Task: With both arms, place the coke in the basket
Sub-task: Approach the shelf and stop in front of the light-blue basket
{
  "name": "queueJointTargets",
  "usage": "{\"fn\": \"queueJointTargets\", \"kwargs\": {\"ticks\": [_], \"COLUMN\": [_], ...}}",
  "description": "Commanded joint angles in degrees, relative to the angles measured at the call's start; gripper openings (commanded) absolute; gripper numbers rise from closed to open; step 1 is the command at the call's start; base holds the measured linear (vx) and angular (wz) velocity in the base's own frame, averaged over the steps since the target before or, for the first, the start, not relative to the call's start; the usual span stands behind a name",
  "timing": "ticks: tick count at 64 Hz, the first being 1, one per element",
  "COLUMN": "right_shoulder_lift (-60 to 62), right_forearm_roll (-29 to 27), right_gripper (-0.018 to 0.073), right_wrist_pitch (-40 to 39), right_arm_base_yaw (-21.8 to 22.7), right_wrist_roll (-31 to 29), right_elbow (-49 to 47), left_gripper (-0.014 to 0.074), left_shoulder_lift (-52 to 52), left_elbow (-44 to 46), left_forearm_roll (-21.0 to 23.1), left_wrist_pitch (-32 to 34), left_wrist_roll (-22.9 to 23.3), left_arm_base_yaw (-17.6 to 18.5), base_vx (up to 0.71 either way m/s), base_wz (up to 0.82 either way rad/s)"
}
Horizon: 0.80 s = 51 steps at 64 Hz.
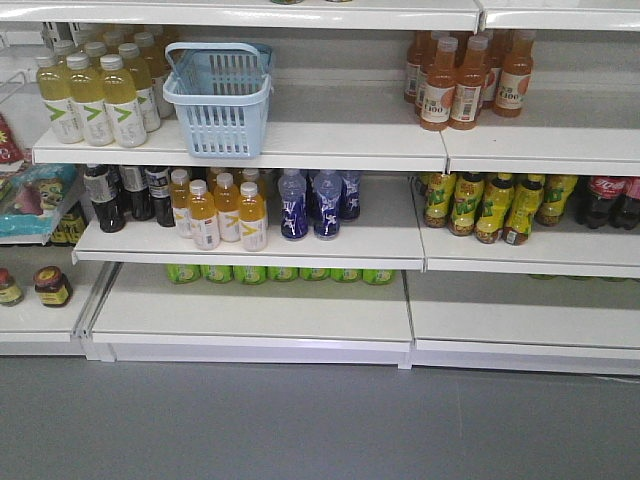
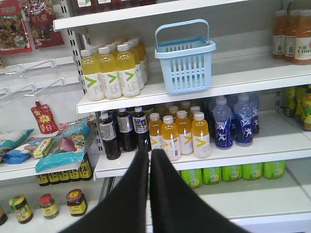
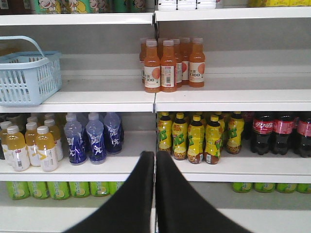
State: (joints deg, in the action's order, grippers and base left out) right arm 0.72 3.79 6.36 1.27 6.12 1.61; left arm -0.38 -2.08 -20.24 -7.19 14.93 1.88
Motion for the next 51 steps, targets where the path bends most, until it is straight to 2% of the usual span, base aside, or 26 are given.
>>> {"fn": "queueJointTargets", "kwargs": {"ticks": [1, 51], "right_shoulder_lift": [0.8, 0.8], "right_forearm_roll": [0.2, 0.2], "right_gripper": [-0.0004, -0.0004], "right_wrist_pitch": [-4.4, -4.4], "right_arm_base_yaw": [0.4, 0.4], "right_wrist_roll": [-0.3, -0.3], "right_elbow": [0.9, 0.9], "left_gripper": [-0.0006, -0.0006], "left_shoulder_lift": [-1.2, -1.2], "left_elbow": [-0.2, -0.2], "left_forearm_roll": [0.4, 0.4], "left_wrist_pitch": [3.6, 3.6], "left_wrist_roll": [0.4, 0.4], "left_arm_base_yaw": [0.3, 0.3], "base_vx": [0.2, 0.19], "base_wz": [0.01, 0.0]}}
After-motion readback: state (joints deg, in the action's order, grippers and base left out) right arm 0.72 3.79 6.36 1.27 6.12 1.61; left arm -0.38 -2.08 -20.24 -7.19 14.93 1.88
